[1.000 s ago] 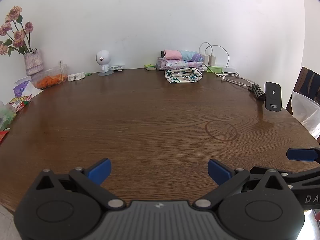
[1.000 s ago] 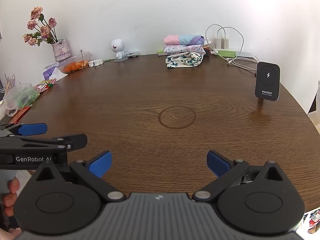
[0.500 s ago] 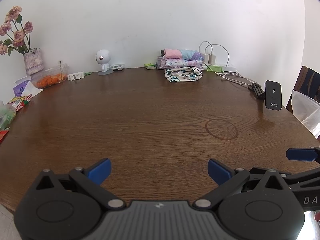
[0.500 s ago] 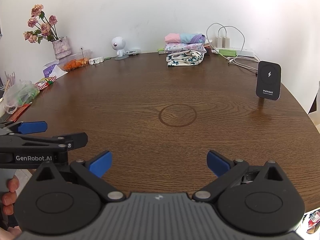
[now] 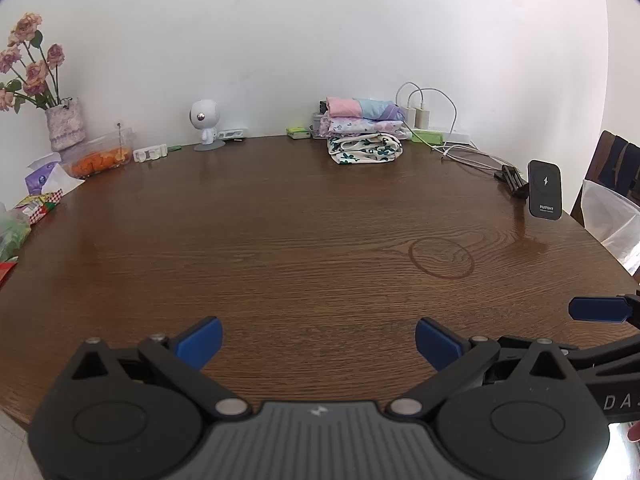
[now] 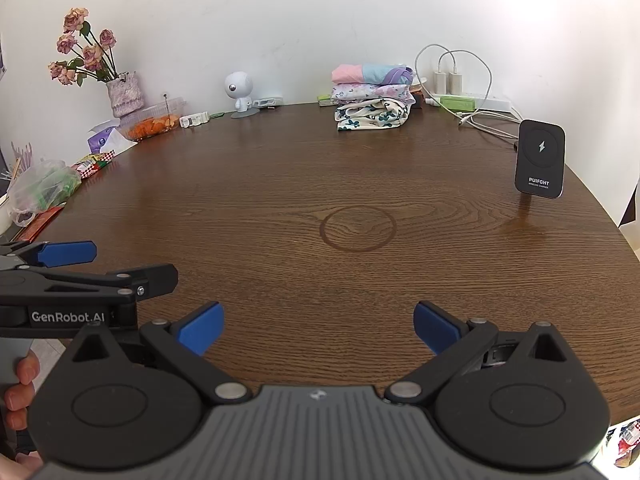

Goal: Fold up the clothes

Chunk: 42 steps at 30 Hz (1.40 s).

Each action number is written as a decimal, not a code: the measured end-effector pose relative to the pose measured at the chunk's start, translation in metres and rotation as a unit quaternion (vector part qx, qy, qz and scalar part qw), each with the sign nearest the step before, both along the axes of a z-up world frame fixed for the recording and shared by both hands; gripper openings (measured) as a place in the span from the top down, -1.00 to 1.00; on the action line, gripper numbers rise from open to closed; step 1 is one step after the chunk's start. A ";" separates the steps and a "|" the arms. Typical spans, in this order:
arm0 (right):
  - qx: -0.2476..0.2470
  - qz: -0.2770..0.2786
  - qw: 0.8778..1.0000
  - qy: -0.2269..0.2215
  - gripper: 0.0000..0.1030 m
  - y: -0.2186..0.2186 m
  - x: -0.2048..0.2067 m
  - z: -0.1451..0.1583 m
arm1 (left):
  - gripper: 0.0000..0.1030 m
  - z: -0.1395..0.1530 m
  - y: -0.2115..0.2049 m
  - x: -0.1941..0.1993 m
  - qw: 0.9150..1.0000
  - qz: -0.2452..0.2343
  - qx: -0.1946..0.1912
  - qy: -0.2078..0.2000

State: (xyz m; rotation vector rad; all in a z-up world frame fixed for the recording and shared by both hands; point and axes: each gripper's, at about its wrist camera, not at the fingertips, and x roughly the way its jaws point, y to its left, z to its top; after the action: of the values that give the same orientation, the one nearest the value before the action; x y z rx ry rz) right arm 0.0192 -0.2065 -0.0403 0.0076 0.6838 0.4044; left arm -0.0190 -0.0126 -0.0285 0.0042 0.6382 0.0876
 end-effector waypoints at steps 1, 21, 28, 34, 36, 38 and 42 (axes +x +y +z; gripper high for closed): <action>0.000 0.000 1.000 0.000 -1.00 0.000 0.000 0.000 | -1.00 0.000 0.000 0.000 1.000 0.001 0.000 0.001; -0.001 0.002 1.000 0.000 -1.00 0.001 0.000 0.001 | -1.00 -0.001 0.000 0.001 1.000 0.002 0.002 0.004; 0.001 0.002 1.000 0.000 -1.00 0.000 0.002 0.001 | -1.00 0.000 -0.001 0.001 1.000 0.002 0.003 0.002; 0.001 0.003 1.000 0.002 -1.00 -0.001 0.003 0.000 | -1.00 -0.001 -0.001 0.002 1.000 0.000 0.004 0.008; 0.002 0.003 1.000 0.002 -1.00 -0.001 0.004 -0.001 | -1.00 -0.002 -0.002 0.002 1.000 0.000 0.002 0.009; 0.003 0.003 1.000 0.002 -1.00 -0.002 0.004 -0.001 | -1.00 -0.001 -0.002 0.002 1.000 0.000 0.002 0.009; 0.004 0.003 1.000 0.003 -1.00 -0.003 0.004 -0.001 | -0.99 -0.002 -0.003 0.003 1.000 0.000 0.002 0.005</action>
State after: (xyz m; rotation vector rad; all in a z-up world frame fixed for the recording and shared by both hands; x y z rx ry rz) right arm 0.0235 -0.2093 -0.0415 0.0139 0.6874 0.4127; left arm -0.0164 -0.0153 -0.0302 0.0089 0.6480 0.0883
